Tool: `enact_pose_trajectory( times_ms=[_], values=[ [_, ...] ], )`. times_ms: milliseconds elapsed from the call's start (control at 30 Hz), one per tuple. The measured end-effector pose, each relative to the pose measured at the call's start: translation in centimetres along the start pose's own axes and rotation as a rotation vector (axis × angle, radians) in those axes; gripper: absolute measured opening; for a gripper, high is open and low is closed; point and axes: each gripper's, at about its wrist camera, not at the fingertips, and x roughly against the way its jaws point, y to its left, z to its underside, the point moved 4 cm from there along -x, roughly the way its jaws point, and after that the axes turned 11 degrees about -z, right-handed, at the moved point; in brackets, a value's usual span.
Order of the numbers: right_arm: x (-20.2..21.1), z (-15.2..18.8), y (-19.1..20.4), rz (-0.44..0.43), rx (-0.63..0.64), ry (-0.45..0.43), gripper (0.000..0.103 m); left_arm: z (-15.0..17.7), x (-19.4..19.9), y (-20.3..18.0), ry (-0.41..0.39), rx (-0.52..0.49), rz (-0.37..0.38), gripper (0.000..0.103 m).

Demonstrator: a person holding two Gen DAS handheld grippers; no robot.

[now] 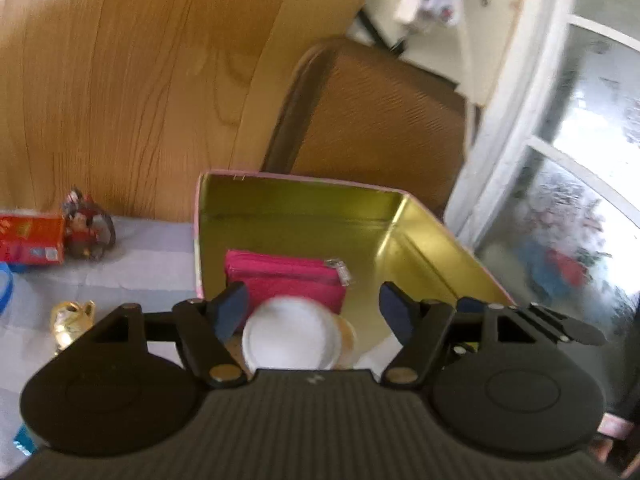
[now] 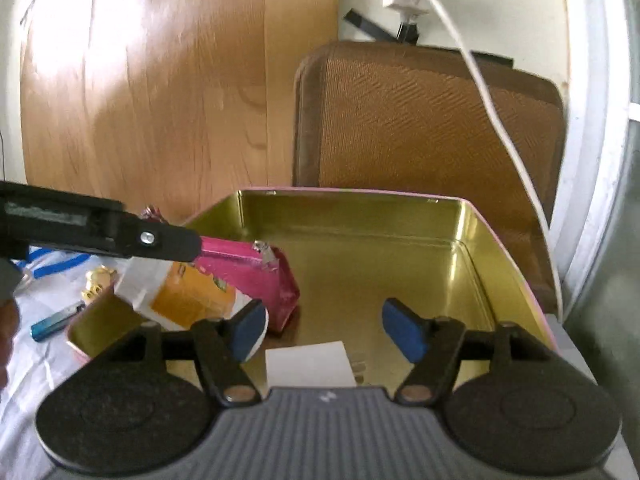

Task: Organize rigid objects
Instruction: 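Carry the pill bottle into the pink tin and open both grippers, then close both grippers on the band of the blue polka-dot headband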

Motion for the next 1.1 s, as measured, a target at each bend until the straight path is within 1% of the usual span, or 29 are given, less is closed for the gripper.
enact_pose_trajectory(
  times_ms=[67,133,233,333,467,533,667,733,800,867,967,1033,1100],
  values=[
    [1.1,0.2,0.7,-0.004,0.001,-0.02,0.066,0.4,1.2,-0.3,-0.015,-0.027,-0.003,0.075],
    [1.7,0.1,1.1,-0.021,-0.015,-0.035,0.066,0.9,2.2,-0.5,-0.001,-0.046,0.004,0.075],
    [2.7,-0.3,1.6,-0.043,-0.055,-0.053,0.066,1.6,4.0,-0.2,-0.006,-0.049,0.009,0.075],
    [4.1,0.0,3.2,-0.066,-0.077,-0.064,0.066,2.5,6.6,0.7,-0.022,-0.044,0.02,0.075],
    [5.6,0.9,6.0,-0.093,-0.086,-0.076,0.066,4.6,10.3,2.9,-0.04,-0.067,-0.021,0.075],
    [6.5,1.2,7.7,-0.113,-0.078,-0.086,0.066,6.0,12.0,4.8,-0.048,-0.075,-0.061,0.075],
    [7.3,1.7,11.4,-0.175,-0.06,-0.087,0.066,8.8,14.9,10.1,-0.056,-0.079,-0.207,0.075],
    [7.2,1.6,13.6,-0.212,-0.041,-0.078,0.066,9.8,15.9,13.0,-0.052,-0.058,-0.274,0.075],
    [6.6,1.5,16.0,-0.253,-0.017,-0.061,0.066,10.7,16.8,16.5,-0.063,-0.031,-0.367,0.075],
    [5.6,1.3,18.4,-0.297,0.012,-0.039,0.066,11.4,17.3,19.9,-0.064,0.03,-0.434,0.075],
    [3.2,0.9,21.8,-0.355,0.046,-0.002,0.064,12.3,17.8,23.9,-0.065,0.12,-0.509,0.075],
    [1.0,0.8,24.5,-0.401,0.046,0.036,0.06,12.8,17.8,25.3,-0.072,0.149,-0.531,0.075],
    [-1.3,0.4,27.0,-0.445,0.045,0.07,0.058,13.2,17.5,26.1,-0.081,0.156,-0.539,0.075]
  ],
)
